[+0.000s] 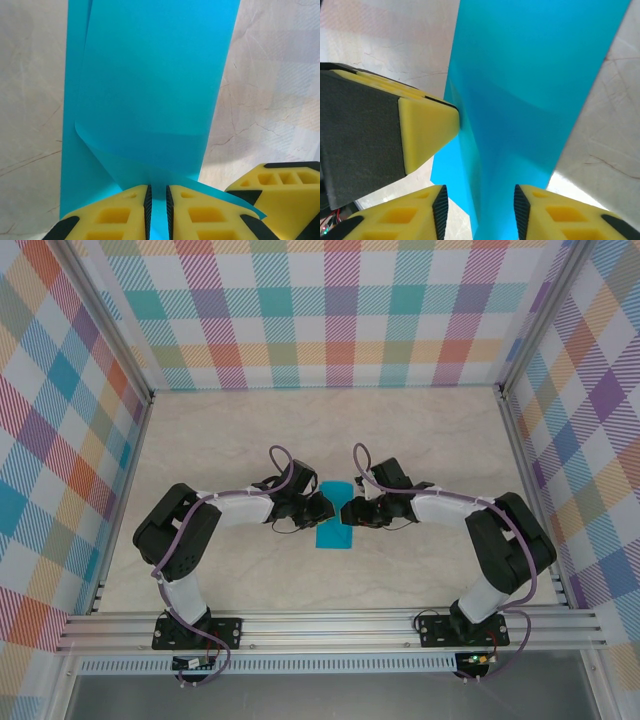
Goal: Fold a paper plane with a square sheet of paper (pick it up from the middle)
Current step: Fold the triangle a second time at the center of the table.
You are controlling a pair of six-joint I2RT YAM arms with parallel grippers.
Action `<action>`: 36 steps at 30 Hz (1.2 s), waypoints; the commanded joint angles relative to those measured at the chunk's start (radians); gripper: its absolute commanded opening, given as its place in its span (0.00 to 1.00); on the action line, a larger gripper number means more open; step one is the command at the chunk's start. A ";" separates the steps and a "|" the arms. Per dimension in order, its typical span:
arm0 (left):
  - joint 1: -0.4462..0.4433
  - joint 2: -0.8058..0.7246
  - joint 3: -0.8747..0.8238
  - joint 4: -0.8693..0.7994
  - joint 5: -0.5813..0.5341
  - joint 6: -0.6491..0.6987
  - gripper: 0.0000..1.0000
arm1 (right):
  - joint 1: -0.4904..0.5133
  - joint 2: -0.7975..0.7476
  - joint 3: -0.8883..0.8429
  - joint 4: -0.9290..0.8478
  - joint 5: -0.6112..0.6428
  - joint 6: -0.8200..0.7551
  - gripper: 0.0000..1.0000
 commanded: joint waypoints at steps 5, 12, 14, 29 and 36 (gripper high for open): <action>-0.013 0.000 0.024 0.012 -0.009 -0.003 0.18 | -0.006 0.012 0.000 0.050 -0.023 0.019 0.18; -0.013 -0.024 0.019 0.010 -0.007 -0.002 0.19 | -0.026 0.049 0.008 0.063 -0.029 0.010 0.07; -0.013 -0.039 0.017 0.006 -0.007 0.002 0.20 | -0.031 0.062 0.017 0.061 -0.039 0.002 0.06; -0.014 -0.082 -0.001 -0.016 0.005 0.028 0.23 | -0.046 0.130 0.086 -0.014 -0.038 -0.076 0.07; -0.016 -0.077 0.004 -0.020 0.008 0.029 0.23 | -0.046 0.135 0.091 -0.034 -0.033 -0.087 0.08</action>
